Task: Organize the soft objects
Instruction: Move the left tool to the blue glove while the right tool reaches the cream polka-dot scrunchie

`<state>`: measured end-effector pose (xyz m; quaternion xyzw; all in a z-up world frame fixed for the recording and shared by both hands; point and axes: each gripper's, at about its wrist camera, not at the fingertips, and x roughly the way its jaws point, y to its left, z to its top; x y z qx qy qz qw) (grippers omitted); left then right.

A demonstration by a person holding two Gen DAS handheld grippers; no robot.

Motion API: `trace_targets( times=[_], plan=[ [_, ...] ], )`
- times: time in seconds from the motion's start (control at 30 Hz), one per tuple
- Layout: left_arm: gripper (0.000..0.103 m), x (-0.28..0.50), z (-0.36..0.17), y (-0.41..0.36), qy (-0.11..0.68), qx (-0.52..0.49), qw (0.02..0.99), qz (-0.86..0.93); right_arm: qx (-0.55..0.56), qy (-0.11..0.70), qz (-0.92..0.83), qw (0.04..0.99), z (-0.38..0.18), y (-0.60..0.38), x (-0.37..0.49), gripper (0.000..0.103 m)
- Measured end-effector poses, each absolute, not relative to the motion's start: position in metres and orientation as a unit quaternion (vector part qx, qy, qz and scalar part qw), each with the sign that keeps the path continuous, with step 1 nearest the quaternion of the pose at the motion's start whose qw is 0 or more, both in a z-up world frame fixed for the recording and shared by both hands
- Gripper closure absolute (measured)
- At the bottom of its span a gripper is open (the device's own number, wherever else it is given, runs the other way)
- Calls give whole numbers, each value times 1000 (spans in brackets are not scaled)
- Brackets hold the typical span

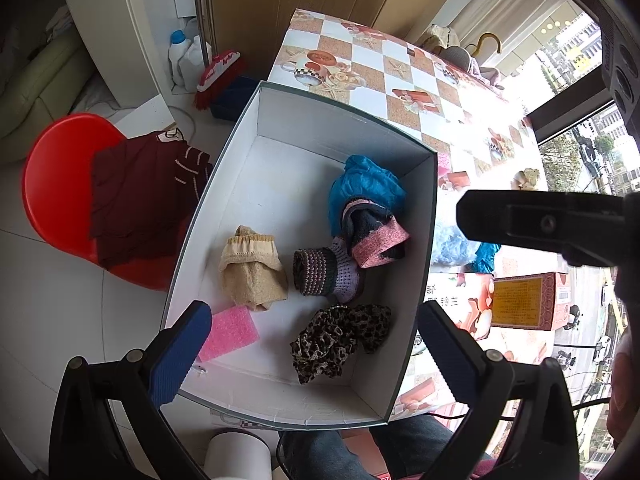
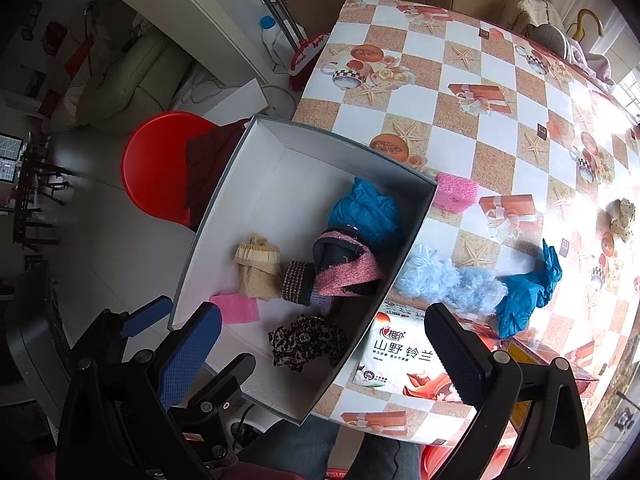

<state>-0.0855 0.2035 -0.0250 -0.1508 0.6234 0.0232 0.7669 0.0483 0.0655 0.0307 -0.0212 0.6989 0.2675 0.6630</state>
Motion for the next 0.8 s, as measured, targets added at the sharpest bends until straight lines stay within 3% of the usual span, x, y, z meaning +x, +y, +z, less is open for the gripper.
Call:
trace_targets(
  times=[0.8],
  plan=[
    [0,-40,2,114,629,-56,773,-57,107,713,174,671,37,-76,78,1]
  ],
)
